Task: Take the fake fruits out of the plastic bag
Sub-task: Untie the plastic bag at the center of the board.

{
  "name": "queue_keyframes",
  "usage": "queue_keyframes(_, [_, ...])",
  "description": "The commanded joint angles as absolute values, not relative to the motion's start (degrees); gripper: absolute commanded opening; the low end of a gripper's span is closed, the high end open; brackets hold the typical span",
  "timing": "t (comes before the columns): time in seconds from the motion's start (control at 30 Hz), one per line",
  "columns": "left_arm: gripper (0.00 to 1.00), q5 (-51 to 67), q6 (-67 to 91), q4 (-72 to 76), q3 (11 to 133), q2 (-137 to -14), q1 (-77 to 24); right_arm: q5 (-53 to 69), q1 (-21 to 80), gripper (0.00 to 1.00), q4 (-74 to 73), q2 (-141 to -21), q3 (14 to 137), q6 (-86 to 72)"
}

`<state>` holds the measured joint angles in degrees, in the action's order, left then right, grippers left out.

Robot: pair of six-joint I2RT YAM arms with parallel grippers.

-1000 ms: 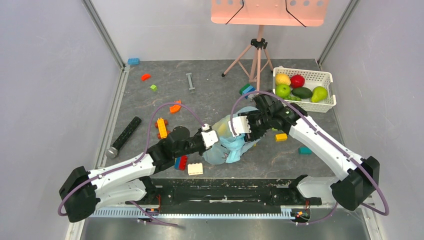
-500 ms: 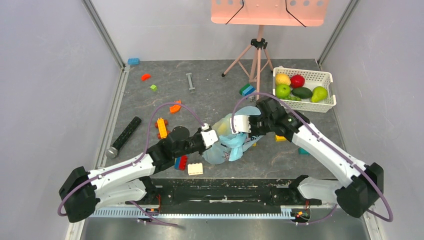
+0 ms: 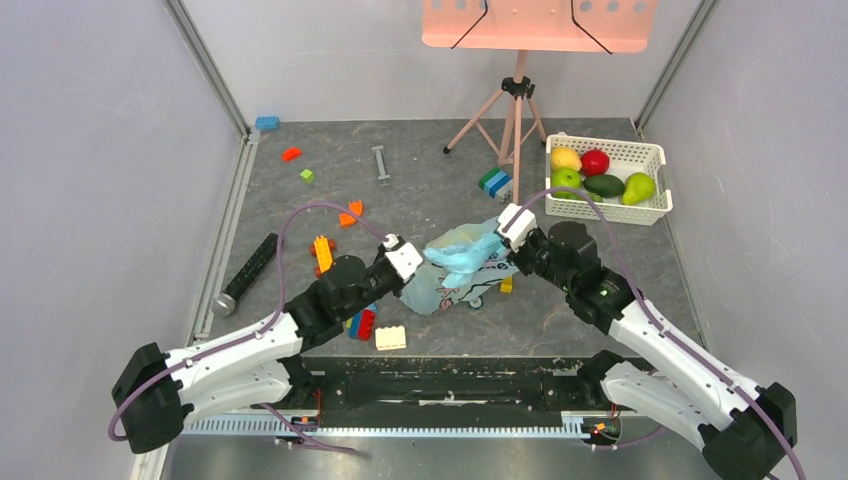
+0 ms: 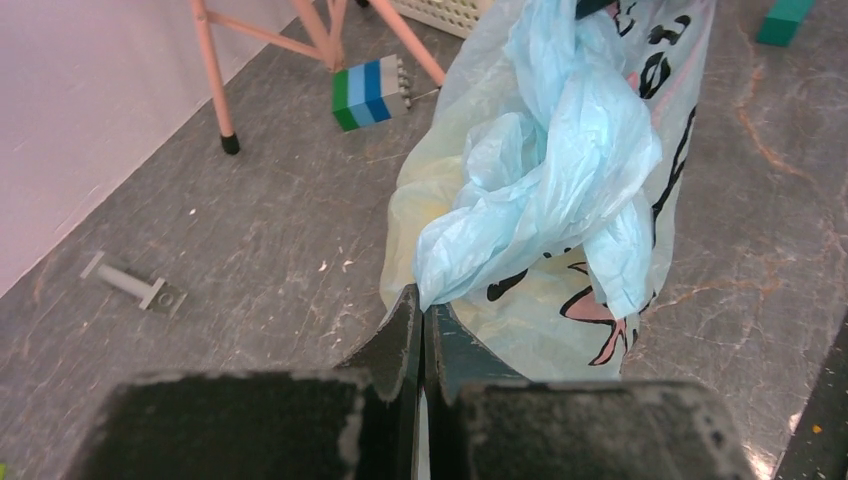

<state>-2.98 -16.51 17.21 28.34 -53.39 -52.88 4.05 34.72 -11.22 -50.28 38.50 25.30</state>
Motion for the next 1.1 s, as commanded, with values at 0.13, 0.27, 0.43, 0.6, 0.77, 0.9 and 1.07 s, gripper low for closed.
queue_keyframes(0.13, [0.02, -10.74, -14.07, 21.18, 26.2, -49.89, -52.91, -6.95, 34.8, 0.0, 0.97, -48.32, 36.05, 1.6])
queue_keyframes(0.27, [0.02, -11.86, -13.84, 21.16, 25.34, -49.29, -52.91, -12.59, 34.78, 0.0, 2.04, -45.99, 34.14, -5.31])
queue_keyframes(0.43, [0.02, -12.82, -13.29, 20.95, 24.89, -48.97, -52.89, -20.3, 34.8, 0.0, 2.4, -41.94, 31.04, -15.04])
queue_keyframes(0.6, [0.02, -13.01, -12.72, 20.66, 24.78, -48.82, -52.9, -23.74, 34.8, 0.0, 2.64, -37.73, 27.37, -26.1])
queue_keyframes(0.77, [0.02, -13.03, -12.28, 19.83, 24.61, -48.35, -52.91, -26.48, 34.8, 0.0, 3.54, -34.42, 23.16, -37.22])
queue_keyframes(0.9, [0.02, -13.28, -12.36, 18.64, 24.7, -47.51, -52.91, -29.07, 34.79, 0.0, 4.35, -32.11, 19.56, -44.38])
queue_keyframes(1.07, [0.2, -12.68, -12.7, 16.69, 25.2, -46.21, -52.91, -29.65, 34.76, 0.0, 6.74, -28.44, 15.54, -49.18])
